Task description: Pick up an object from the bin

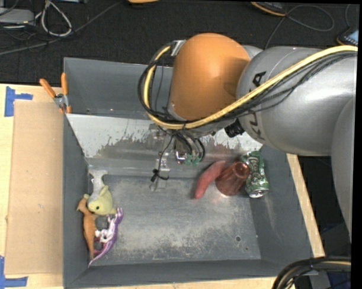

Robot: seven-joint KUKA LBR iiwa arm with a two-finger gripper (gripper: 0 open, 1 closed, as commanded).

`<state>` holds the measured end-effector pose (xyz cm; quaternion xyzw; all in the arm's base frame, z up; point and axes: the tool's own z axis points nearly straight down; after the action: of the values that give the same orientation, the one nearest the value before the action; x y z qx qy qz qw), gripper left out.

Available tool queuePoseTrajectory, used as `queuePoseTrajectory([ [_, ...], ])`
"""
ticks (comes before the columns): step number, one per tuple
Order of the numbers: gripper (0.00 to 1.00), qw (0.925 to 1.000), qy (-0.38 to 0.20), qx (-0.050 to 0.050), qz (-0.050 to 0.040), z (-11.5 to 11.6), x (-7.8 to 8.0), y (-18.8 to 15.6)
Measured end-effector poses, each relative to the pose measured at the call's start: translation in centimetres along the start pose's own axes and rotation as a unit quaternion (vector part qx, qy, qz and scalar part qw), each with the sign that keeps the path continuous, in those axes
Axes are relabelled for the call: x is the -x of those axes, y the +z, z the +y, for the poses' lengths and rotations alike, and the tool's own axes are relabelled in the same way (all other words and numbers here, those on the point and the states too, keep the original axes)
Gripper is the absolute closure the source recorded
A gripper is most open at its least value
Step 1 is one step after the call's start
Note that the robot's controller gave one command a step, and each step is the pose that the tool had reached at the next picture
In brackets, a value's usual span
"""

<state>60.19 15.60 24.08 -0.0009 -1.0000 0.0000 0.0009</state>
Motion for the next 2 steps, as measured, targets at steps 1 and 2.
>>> queuePoseTrajectory([
  [1, 0.0, 1.0, 0.0, 0.0, 0.0, 0.0, 0.0, 0.0],
  [2, 0.0, 0.9973, -0.073, 0.0, -0.0009, 1.1, -1.3, 3.6],
])
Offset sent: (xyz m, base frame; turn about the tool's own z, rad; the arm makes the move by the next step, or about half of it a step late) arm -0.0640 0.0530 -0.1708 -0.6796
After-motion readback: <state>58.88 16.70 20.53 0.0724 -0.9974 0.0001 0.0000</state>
